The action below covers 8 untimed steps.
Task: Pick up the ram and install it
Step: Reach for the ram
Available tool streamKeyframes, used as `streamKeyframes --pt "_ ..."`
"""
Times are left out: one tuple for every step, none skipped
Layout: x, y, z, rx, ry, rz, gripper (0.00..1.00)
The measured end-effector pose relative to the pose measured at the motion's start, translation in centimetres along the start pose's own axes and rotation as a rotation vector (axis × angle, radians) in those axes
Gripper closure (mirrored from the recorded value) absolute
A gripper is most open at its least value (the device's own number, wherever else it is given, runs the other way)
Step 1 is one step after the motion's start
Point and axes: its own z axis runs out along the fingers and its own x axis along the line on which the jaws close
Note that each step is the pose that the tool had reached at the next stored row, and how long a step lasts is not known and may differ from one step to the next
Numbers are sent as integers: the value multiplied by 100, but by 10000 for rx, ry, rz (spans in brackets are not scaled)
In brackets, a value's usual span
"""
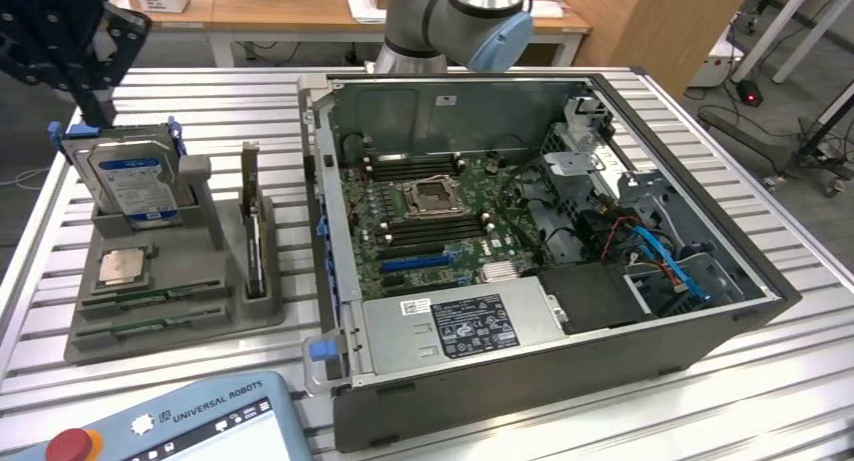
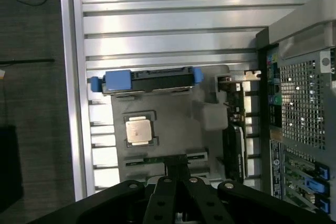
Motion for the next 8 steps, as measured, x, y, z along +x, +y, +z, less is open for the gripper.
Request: streamKeyframes --pt "24 -2 0 -1 -3 0 90" --pt "45 -3 0 -1 -4 0 90" --pt "72 -5 -1 -2 -6 0 90" --pt "92 -7 -1 -1 -7 0 90" --pt "104 -8 -1 -1 -8 1 90" --pt "112 -8 -2 -1 -8 1 90" --pt "114 -9 -2 -1 -8 0 90" --pt "113 -9 -2 -1 -9 -1 90"
